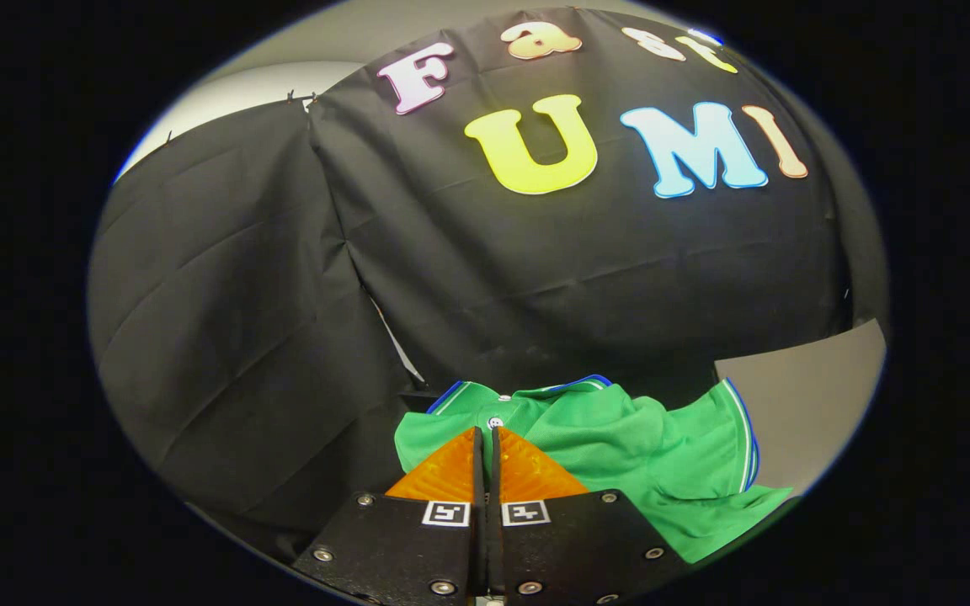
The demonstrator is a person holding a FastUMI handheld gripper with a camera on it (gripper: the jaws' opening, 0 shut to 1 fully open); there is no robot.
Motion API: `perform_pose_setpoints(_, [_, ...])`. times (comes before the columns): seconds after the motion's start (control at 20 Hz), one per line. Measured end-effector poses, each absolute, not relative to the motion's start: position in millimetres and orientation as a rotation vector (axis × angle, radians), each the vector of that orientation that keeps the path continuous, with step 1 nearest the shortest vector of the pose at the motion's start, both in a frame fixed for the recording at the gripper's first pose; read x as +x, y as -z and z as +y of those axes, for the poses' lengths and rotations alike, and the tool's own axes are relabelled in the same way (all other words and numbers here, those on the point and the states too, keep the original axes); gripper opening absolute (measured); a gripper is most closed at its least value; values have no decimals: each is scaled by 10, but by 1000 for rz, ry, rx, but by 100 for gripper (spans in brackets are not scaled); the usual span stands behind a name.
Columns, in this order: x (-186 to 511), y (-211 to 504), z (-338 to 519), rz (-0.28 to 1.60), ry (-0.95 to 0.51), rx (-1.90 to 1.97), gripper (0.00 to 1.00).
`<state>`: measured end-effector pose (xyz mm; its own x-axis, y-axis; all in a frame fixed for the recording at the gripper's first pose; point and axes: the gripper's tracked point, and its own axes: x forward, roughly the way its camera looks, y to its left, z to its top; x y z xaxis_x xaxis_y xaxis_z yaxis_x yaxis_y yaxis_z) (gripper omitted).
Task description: Put the clothes into the washing machine and then close the washing machine lid.
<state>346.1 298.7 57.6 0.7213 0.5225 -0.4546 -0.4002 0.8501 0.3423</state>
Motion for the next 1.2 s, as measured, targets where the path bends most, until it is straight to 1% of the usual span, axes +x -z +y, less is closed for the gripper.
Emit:
perform_pose_setpoints(0.6, [3341, -99, 3540, 646, -554, 218, 0])
perform_pose_setpoints(1.2, [3309, 843, 3648, 750, -486, 183, 0])
